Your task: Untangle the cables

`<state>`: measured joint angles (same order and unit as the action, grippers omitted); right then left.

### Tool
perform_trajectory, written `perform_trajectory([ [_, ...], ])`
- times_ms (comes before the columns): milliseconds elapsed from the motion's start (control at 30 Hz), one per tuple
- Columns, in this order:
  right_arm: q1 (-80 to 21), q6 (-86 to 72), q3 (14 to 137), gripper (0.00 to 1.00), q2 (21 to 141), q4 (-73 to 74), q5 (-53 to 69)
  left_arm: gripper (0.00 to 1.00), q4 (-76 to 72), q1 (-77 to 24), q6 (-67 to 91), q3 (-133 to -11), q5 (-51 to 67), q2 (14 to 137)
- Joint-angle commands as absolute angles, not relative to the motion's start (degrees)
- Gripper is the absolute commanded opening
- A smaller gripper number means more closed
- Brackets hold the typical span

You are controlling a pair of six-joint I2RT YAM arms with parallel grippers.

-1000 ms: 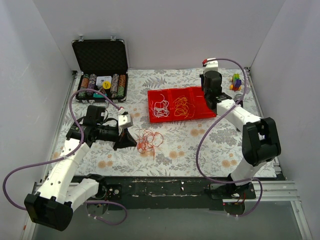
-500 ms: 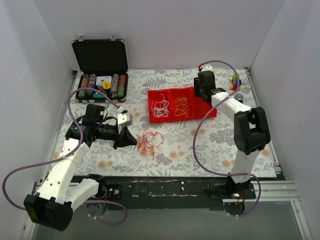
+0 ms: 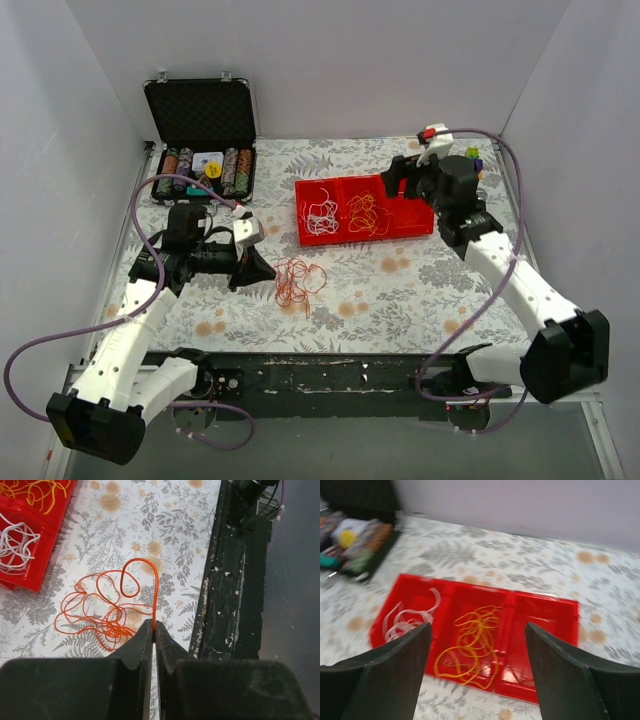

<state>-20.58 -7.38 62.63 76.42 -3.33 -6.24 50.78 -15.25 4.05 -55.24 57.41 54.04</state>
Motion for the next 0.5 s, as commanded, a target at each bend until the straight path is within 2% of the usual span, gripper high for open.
perform_trajectory([
  [0,-27.05,-2.29,52.49,0.86,67.35,-12.39,16.68,0.00,43.95,-15.38,8.00,-56.42,55.89,53.09],
  [200,-47.34,3.16,42.54,0.89,64.16,-19.06,13.98,0.00,43.59,-15.29,8.70,-57.65,58.01,55.19],
  [467,-60.37,7.64,50.17,0.90,74.26,-20.83,5.73,0.00,45.35,-15.38,8.18,-59.50,59.15,55.02],
])
